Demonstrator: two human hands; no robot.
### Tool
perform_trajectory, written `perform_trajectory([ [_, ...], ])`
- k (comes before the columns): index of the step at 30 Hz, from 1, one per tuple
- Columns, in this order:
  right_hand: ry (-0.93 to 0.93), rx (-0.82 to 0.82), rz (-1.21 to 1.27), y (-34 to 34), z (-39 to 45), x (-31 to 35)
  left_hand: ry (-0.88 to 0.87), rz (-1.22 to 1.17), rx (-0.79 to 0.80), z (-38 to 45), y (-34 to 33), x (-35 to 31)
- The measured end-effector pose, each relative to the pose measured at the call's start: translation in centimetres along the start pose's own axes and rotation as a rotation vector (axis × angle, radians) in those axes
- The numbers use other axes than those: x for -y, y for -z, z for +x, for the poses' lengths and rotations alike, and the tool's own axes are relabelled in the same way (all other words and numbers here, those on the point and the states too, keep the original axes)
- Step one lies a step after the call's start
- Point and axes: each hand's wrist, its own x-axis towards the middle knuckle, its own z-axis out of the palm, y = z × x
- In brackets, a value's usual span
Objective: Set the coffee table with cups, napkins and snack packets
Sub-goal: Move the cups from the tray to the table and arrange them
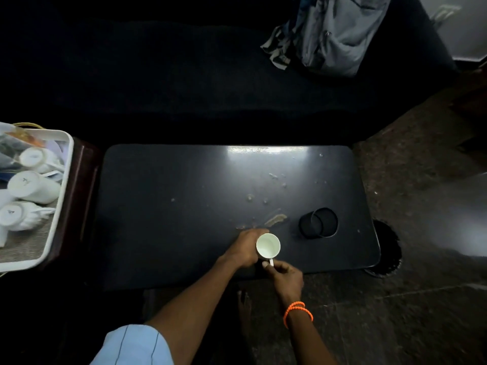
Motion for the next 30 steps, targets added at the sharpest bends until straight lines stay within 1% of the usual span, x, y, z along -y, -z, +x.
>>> perform_trajectory([
  [7,-0.031,-0.036,-0.036,0.8,1.8,-1.3,-0.064,-0.02,0.024,1.4,-1.5,-0.2],
  [11,-0.046,-0.012,-0.047,0.9,2.2,-1.2,-0.078,0.008,0.022,1.4,-1.5,0.4],
  [13,-0.088,-0.043,-0.05,0.8,1.5,-1.2,-0.067,0.017,-0.007,0.7,-0.9,1.2],
  [16,-0.245,-0.095,-0.062,-0.1,-0.5,-1.3,-0.009,-0.01,-0.087,-0.9,1.1,3.4],
  [18,-0.331,-0.033,-0.132,-1.4,-2.2,-1.1,0.038,-0.058,-0.162,-2.7,3.1,5.1],
  [19,-0.343,0.022,-0.193,-2.4,-3.3,-0.8,0.064,-0.082,-0.205,-3.8,4.4,5.9],
  [21,-0.31,0.108,-0.302,-5.3,-5.6,0.4,0.116,-0.129,-0.313,-6.0,7.2,7.6],
  [23,-0.228,0.2,-0.395,-9.2,-7.8,1.9,0.153,-0.176,-0.462,-8.5,10.4,9.5],
  [25,-0.099,0.316,-0.457,-13.8,-10.0,3.6,0.155,-0.165,-0.604,-11.2,13.9,11.5],
  [27,0.025,0.451,-0.455,-18.6,-12.1,5.7,0.144,-0.069,-0.739,-14.0,17.2,13.6],
  [30,0.205,0.637,-0.4,-25.4,-14.6,9.3,0.176,0.082,-1.032,-18.1,22.0,17.5],
])
